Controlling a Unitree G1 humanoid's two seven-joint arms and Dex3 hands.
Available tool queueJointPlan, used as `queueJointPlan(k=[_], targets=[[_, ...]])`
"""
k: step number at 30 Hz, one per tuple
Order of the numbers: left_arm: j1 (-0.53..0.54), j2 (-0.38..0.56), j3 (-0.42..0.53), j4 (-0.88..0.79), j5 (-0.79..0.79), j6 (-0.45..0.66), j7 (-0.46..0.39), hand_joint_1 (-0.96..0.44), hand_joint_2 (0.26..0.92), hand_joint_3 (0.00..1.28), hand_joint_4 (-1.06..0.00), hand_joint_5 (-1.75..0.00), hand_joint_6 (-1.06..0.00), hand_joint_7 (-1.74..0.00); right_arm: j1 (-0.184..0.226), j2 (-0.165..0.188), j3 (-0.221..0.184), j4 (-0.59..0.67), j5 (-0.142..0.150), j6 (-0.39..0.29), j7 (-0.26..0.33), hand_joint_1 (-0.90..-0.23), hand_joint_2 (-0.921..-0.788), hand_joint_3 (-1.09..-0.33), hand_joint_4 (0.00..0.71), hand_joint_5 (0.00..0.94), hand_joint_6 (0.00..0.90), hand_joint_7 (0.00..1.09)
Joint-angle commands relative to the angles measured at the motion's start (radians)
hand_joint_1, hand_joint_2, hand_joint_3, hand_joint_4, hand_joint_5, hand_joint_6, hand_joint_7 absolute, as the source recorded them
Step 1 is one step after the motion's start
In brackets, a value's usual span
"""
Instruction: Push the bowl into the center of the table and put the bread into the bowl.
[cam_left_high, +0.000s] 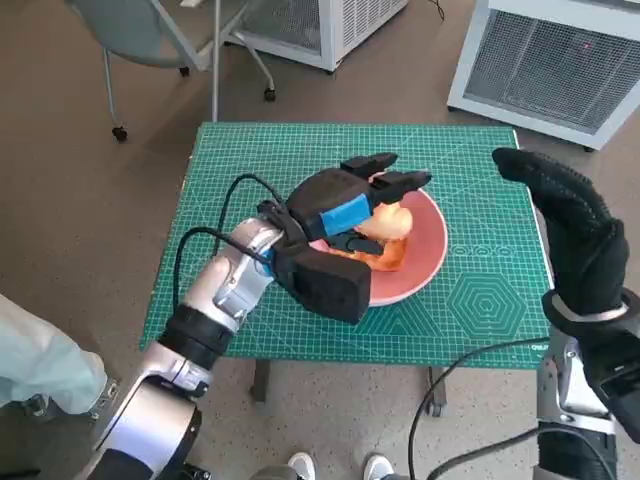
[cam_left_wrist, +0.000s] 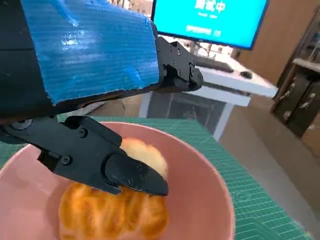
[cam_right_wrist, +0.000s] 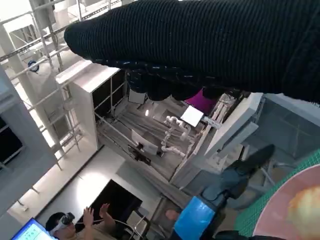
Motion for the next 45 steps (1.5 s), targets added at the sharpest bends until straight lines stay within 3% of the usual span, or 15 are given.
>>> queueJointPlan(k=[1, 10, 20, 26, 35, 45], targets=[[0.015, 0.017, 0.054, -0.014, -0.114, -0.053, -0.083, -0.58, 0.921, 0.11, -0.1, 0.0, -0.22, -0.03, 0.019, 0.0, 0.005, 0.005, -0.006, 0.014, -0.003, -0.638, -0.921, -0.717, 0.079, 0.001, -0.001, 0.36], [0.034, 0.009, 0.159, 0.005, -0.342, -0.11, -0.25, -0.59, 0.921, 0.17, -0.1, 0.0, -0.22, -0.02, 0.012, 0.002, 0.009, 0.008, 0.005, 0.014, 0.006, -0.648, -0.921, -0.715, 0.08, 0.001, -0.001, 0.36], [0.085, -0.028, 0.292, -0.031, -0.501, -0.208, -0.224, -0.59, 0.921, 0.23, -0.11, -0.01, -0.26, -0.04, 0.002, -0.008, 0.007, -0.014, 0.01, 0.039, 0.001, -0.622, -0.921, -0.711, 0.083, 0.002, -0.001, 0.36], [0.122, -0.09, 0.37, -0.057, -0.662, -0.252, -0.268, -0.6, 0.921, 0.33, -0.16, -0.03, -0.28, -0.06, -0.003, -0.011, 0.003, -0.038, 0.012, 0.057, -0.002, -0.623, -0.921, -0.708, 0.084, 0.002, -0.001, 0.37], [0.181, -0.168, 0.442, -0.105, -0.857, -0.19, -0.349, -0.62, 0.921, 0.4, -0.24, -0.06, -0.25, -0.07, -0.017, -0.005, 0.006, -0.059, -0.035, 0.081, -0.046, -0.628, -0.921, -0.722, 0.09, 0.004, -0.001, 0.38], [0.22, -0.189, 0.479, -0.172, -0.915, -0.169, -0.388, -0.62, 0.921, 0.4, -0.24, -0.05, -0.24, -0.08, -0.023, -0.001, 0.022, -0.096, -0.075, 0.108, -0.081, -0.622, -0.921, -0.73, 0.086, 0.002, -0.001, 0.37]])
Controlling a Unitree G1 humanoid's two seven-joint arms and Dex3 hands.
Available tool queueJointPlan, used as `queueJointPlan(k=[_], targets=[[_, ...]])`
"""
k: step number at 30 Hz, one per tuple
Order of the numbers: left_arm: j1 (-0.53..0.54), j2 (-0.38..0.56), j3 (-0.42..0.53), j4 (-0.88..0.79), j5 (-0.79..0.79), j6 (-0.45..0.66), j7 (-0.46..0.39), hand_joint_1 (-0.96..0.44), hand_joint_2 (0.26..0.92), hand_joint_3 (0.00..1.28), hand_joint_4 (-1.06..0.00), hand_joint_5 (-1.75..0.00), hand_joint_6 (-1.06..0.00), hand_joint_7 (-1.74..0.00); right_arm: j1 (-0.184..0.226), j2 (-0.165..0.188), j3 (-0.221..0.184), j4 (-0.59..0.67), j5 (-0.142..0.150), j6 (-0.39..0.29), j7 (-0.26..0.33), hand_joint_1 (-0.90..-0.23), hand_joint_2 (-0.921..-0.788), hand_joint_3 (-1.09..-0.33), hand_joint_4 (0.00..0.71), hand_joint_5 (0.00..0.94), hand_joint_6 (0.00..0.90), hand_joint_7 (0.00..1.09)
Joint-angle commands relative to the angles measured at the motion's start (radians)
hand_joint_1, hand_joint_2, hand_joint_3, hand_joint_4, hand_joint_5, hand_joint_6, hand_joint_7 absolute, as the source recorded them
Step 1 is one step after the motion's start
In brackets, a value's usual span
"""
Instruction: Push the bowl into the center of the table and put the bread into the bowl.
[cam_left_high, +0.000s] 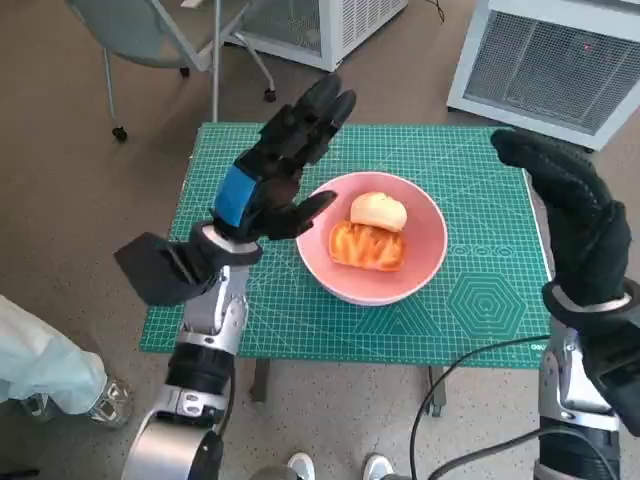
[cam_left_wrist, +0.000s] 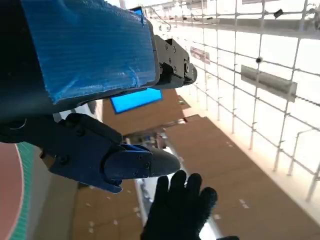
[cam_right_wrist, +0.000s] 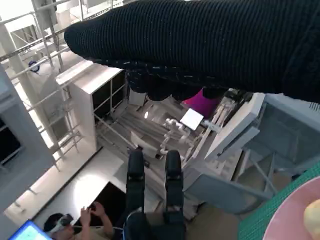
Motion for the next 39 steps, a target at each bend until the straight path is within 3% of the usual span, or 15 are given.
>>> queueJointPlan(k=[1, 14, 16, 18, 21, 39], targets=[[0.015, -0.008, 0.021, -0.046, -0.018, 0.005, -0.006, -0.62, 0.921, 0.4, -0.23, -0.05, -0.24, -0.09, 0.0, 0.003, 0.01, -0.012, -0.014, 0.023, -0.013, -0.622, -0.921, -0.731, 0.086, 0.002, -0.001, 0.37], [0.014, -0.012, 0.036, -0.079, 0.003, -0.002, 0.01, -0.6, 0.921, 0.4, -0.21, -0.03, -0.22, -0.12, -0.027, 0.003, 0.017, -0.02, -0.002, 0.039, -0.01, -0.613, -0.921, -0.726, 0.089, 0.002, -0.001, 0.38], [0.012, -0.01, 0.037, -0.078, 0.007, -0.008, 0.011, -0.6, 0.921, 0.4, -0.21, -0.02, -0.18, -0.2, -0.029, 0.003, 0.017, -0.021, -0.001, 0.042, -0.01, -0.612, -0.921, -0.725, 0.089, 0.002, -0.001, 0.38], [0.008, -0.006, 0.039, -0.074, 0.009, -0.012, 0.01, -0.61, 0.921, 0.4, -0.21, -0.01, -0.07, -0.4, -0.03, 0.002, 0.017, -0.021, 0.0, 0.045, -0.009, -0.61, -0.921, -0.724, 0.089, 0.002, -0.001, 0.39], [0.001, -0.002, 0.044, -0.072, 0.011, -0.02, 0.005, -0.62, 0.921, 0.41, -0.2, -0.01, -0.02, -0.47, -0.031, 0.001, 0.018, -0.021, -0.002, 0.049, -0.009, -0.609, -0.921, -0.724, 0.089, 0.002, -0.001, 0.39], [-0.019, -0.002, 0.048, -0.069, 0.027, -0.042, -0.001, -0.62, 0.921, 0.43, -0.19, 0.0, 0.0, -0.47, -0.042, -0.005, 0.013, -0.027, -0.01, 0.075, -0.015, -0.617, -0.921, -0.721, 0.09, 0.002, -0.001, 0.4]])
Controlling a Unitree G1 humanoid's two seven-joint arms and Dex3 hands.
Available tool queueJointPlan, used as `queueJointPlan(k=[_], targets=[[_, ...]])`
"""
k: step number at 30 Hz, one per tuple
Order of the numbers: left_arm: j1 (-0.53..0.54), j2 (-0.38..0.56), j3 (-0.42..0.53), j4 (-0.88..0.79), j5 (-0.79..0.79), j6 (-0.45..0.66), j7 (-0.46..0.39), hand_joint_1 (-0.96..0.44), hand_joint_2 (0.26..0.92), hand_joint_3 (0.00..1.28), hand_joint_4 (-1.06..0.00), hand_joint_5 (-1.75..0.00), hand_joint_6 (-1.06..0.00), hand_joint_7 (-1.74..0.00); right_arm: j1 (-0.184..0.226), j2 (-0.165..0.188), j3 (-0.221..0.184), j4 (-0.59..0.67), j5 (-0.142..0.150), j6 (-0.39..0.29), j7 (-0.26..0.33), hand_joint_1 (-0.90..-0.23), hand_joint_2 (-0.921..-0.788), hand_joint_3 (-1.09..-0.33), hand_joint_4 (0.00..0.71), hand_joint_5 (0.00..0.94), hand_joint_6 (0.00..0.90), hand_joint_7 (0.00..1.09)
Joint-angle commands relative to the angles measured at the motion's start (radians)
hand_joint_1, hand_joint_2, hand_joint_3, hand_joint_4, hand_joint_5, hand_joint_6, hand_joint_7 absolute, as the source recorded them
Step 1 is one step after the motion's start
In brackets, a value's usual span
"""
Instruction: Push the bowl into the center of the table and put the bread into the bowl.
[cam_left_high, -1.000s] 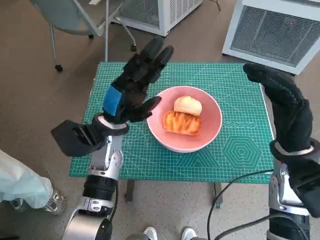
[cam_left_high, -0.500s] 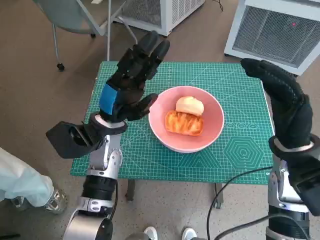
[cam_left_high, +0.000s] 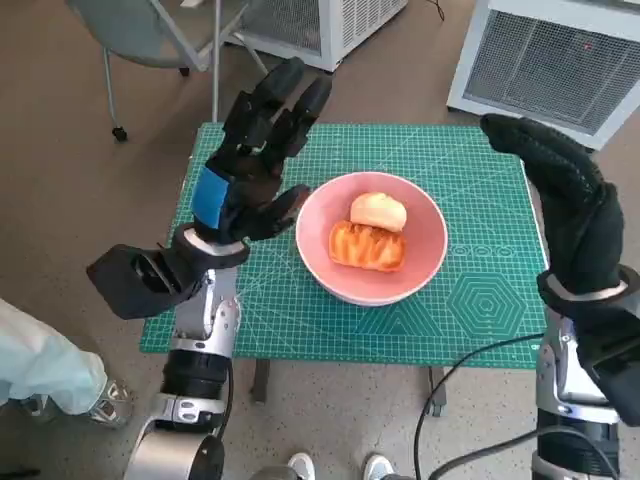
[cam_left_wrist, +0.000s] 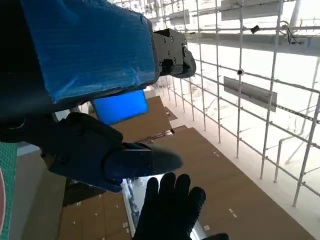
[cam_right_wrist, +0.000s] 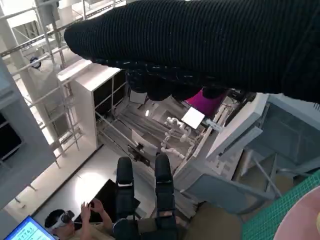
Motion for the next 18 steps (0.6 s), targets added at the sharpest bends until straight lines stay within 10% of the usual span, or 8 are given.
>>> queueJointPlan(k=[1, 18], targets=[[-0.027, 0.005, -0.001, -0.002, 0.013, -0.025, -0.005, -0.62, 0.921, 0.43, -0.19, 0.0, 0.0, -0.47, -0.003, -0.005, 0.0, -0.005, -0.005, 0.02, -0.007, -0.618, -0.921, -0.721, 0.09, 0.002, -0.001, 0.4], [-0.036, 0.009, -0.004, -0.005, 0.008, 0.002, -0.012, -0.63, 0.921, 0.44, -0.18, 0.0, 0.0, -0.46, -0.007, -0.01, -0.003, -0.009, -0.015, 0.026, -0.011, -0.62, -0.921, -0.718, 0.092, 0.002, -0.001, 0.4]])
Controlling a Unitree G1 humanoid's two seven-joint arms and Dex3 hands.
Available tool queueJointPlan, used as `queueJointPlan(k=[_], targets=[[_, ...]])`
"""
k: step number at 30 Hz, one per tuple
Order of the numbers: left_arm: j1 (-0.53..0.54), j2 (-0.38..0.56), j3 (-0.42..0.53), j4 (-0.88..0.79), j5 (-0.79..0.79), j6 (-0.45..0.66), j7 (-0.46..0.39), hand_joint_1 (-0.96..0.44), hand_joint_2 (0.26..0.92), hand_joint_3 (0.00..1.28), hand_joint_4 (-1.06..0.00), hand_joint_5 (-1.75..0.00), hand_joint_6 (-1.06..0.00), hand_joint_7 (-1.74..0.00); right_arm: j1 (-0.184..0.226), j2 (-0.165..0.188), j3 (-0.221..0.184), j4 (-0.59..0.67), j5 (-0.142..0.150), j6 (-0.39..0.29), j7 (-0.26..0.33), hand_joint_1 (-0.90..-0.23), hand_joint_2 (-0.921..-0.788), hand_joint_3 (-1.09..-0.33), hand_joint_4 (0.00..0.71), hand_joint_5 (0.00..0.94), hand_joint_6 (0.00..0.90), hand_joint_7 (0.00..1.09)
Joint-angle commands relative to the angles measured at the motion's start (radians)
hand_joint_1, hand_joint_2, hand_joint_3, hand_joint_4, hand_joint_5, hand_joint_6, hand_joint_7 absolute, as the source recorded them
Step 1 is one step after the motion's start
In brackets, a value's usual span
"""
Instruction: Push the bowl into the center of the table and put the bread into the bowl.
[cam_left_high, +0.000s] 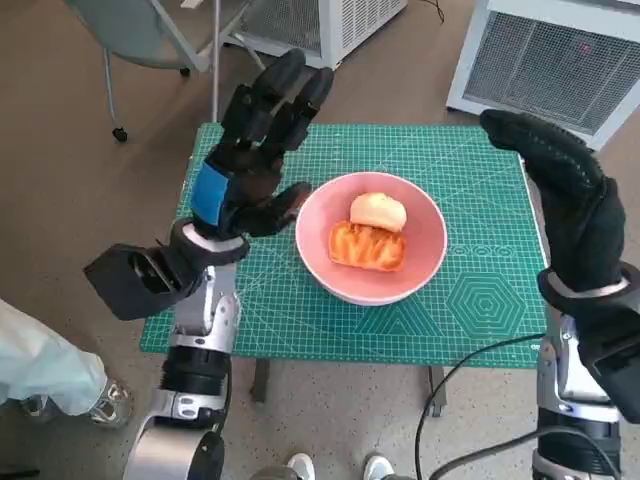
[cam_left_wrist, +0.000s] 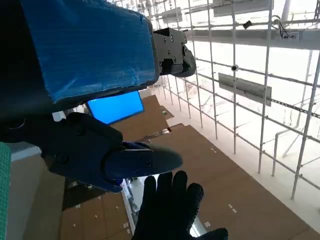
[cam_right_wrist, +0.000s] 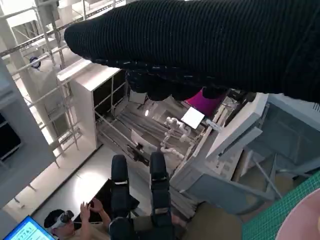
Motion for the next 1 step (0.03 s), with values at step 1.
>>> queueJointPlan(k=[1], targets=[[-0.015, 0.003, -0.004, -0.008, -0.001, 0.013, -0.007, -0.63, 0.921, 0.44, -0.18, 0.0, 0.0, -0.46, 0.001, -0.007, -0.002, -0.001, -0.005, 0.015, -0.008, -0.618, -0.921, -0.718, 0.092, 0.002, -0.001, 0.4]])
